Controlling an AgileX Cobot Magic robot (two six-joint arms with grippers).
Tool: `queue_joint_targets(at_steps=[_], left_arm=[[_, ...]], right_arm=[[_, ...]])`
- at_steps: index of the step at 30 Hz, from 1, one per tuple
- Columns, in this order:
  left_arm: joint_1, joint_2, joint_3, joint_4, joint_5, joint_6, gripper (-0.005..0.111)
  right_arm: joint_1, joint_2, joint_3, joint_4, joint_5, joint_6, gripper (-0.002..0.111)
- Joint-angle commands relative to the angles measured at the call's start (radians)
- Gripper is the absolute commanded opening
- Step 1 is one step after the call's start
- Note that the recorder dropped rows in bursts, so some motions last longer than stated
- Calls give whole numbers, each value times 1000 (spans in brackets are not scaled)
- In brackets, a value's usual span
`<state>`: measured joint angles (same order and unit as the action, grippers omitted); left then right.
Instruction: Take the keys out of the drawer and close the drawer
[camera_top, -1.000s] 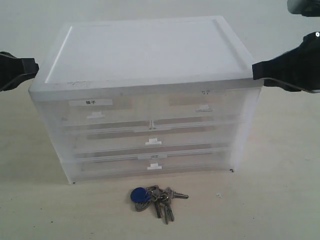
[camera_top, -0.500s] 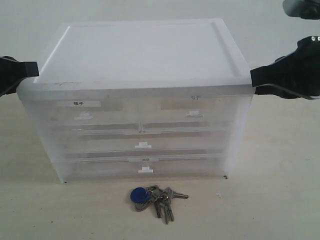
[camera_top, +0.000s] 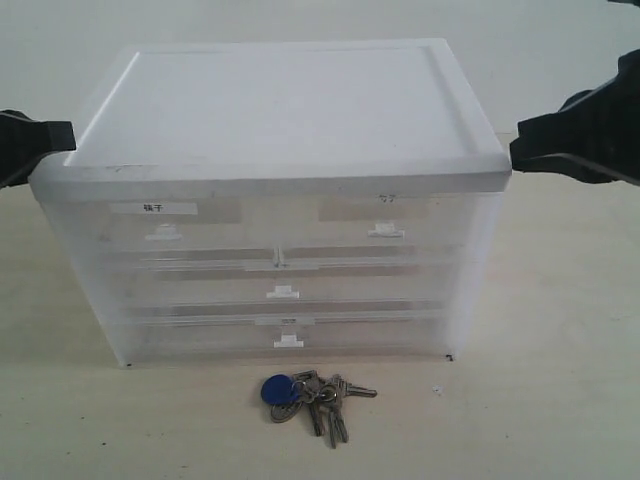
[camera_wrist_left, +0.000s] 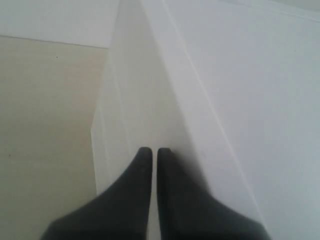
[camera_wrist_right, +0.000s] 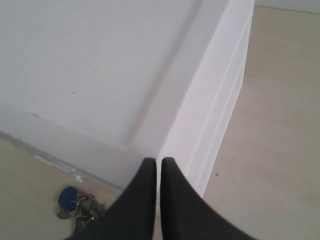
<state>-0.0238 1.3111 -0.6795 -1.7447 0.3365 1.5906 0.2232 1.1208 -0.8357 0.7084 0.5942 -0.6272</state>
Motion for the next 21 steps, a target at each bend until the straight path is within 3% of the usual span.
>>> queue_joint_targets(at_steps=[1, 9, 15, 21], left_arm=[[-7, -84, -8, 0, -35, -7, 5], [-7, -303, 32, 0, -177, -7, 5], [-9, -506, 80, 0, -114, -7, 5], [-9, -732, 134, 0, -101, -7, 5]], right_arm=[[10, -68, -2, 16, 12, -12, 0], [10, -256, -2, -31, 2, -11, 0], [10, -428, 11, -44, -5, -11, 0], [10, -637, 147, -44, -149, -12, 0]])
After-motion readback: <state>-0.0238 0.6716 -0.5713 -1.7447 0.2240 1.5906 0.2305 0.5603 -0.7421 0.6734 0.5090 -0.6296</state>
